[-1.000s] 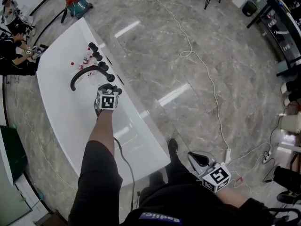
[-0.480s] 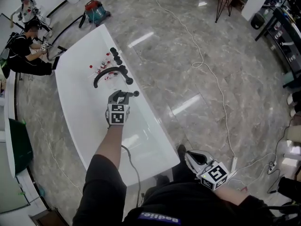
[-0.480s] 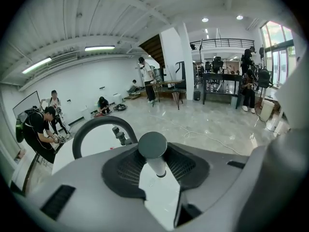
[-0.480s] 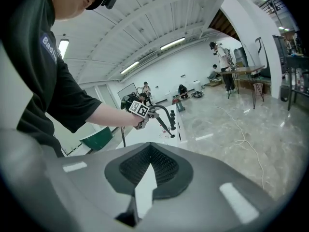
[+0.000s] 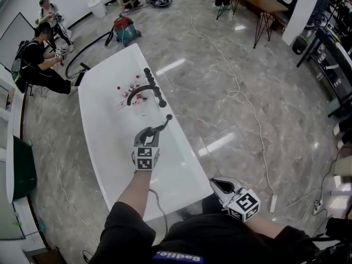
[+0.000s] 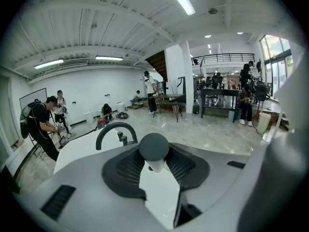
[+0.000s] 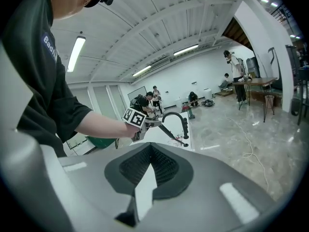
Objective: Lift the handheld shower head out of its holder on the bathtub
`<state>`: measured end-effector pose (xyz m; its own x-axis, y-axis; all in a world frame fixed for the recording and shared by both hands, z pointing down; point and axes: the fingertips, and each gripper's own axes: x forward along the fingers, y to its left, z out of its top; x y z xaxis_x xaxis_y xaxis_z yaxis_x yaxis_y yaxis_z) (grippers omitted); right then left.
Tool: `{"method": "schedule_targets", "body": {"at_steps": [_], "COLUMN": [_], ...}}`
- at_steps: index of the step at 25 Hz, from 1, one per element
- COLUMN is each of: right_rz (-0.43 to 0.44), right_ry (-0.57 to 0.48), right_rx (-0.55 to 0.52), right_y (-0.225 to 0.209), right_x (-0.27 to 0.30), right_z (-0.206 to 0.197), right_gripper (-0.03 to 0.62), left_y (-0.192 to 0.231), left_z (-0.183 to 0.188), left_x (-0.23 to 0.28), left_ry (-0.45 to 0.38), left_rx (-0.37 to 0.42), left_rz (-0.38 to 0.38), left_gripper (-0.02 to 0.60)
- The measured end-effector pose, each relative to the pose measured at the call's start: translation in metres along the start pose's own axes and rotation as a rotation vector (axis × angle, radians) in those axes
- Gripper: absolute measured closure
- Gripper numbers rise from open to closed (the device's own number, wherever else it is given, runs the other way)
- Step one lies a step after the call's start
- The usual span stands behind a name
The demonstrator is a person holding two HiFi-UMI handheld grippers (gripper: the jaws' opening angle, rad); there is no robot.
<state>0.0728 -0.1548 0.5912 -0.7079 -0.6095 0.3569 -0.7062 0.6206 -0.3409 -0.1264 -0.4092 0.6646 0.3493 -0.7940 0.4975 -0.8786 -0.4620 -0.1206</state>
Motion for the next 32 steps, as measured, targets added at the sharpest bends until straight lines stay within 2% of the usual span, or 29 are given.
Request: {"method": "schedule_targets", "body": {"at_steps": [6, 20, 26, 32], "right_rz": [0.024, 0.102, 0.114, 0.129], "right_ry": [-0.017, -0.021, -0.05, -0.052], "right_rx": [-0.019, -0.119, -0.139, -0.161], "right_y": [0.043, 0.131, 0.153, 0.172], "right_x": [-0.002, 0.004, 0.007, 0.005], "right_z": [-0.001, 0.006, 0.017, 0.019], "right_gripper": [0.592, 0.592, 0.592, 0.592], "left_y": [-0.025, -0.052, -0.059, -0.071], "left_z": [-0.008, -0.022, -0.032, -0.029], "left_x": [-0.064, -0.203, -0.25, -0.303], "left_ry": [-0.035, -0.13, -0.147, -0.21], "left_rx": [0.043, 0.015, -0.008, -0.007], "left_rz": [-0.051, -0.074, -0.083, -0.101], "left_gripper": [0.446, 0.446, 0.446, 0.446]}}
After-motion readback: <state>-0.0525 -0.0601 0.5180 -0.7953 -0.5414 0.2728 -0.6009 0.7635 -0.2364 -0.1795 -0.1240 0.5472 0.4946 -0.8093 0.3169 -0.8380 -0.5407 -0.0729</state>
